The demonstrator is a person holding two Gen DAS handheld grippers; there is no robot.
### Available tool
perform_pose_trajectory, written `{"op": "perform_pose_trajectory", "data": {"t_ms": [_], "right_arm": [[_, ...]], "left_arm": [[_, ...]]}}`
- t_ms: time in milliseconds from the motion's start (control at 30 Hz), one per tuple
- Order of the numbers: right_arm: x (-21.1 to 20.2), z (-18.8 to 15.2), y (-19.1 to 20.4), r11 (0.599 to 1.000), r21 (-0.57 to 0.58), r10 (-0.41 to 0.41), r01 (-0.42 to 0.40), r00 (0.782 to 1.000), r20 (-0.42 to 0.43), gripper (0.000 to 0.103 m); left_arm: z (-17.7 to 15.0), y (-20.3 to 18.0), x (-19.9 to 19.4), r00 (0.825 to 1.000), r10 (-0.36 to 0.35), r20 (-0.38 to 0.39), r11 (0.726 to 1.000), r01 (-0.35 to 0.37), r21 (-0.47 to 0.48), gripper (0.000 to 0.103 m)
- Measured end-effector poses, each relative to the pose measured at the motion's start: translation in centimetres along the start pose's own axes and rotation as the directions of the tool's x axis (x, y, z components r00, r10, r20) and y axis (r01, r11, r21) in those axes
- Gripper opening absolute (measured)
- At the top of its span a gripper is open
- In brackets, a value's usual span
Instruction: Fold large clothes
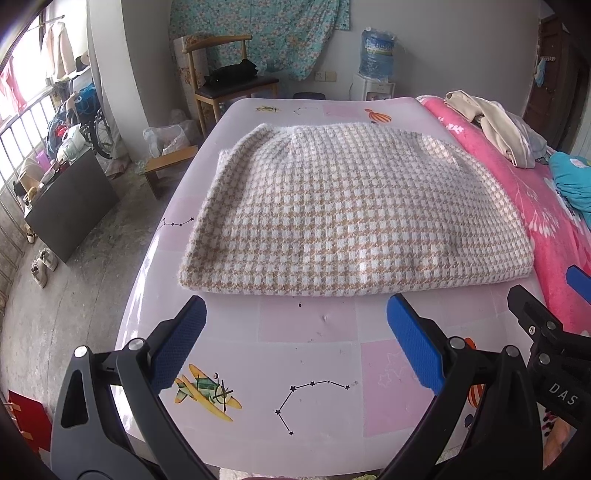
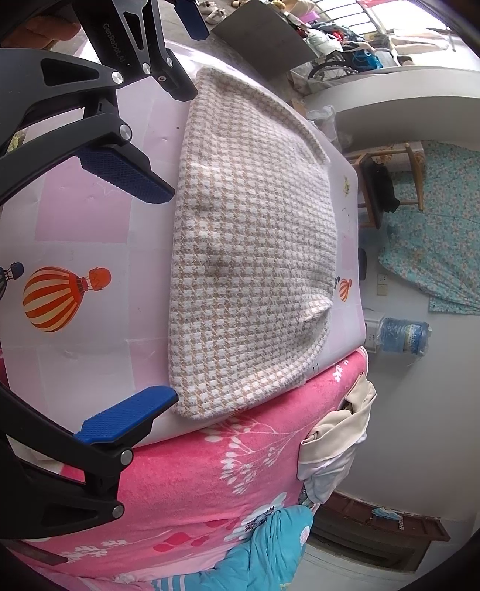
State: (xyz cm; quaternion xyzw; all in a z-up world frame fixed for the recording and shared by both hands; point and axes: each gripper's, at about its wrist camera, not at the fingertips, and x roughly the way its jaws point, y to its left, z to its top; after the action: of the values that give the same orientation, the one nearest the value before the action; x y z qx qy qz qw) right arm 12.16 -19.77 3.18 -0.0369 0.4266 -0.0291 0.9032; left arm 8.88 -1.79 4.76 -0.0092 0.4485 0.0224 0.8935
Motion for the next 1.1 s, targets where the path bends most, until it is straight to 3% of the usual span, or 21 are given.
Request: {"op": "perform_pose_trajectory", "data": {"t_ms": [1100], "right_arm": [[0.22,-0.06,-0.01,1.000,-0.005,-0.009,0.009,1.000,-0.009,0.097]], "left_arm": [[-0.10,-0.01,0.07,1.000,-0.003,-0.011,1.000,0.003,0.008,0.095]]}}
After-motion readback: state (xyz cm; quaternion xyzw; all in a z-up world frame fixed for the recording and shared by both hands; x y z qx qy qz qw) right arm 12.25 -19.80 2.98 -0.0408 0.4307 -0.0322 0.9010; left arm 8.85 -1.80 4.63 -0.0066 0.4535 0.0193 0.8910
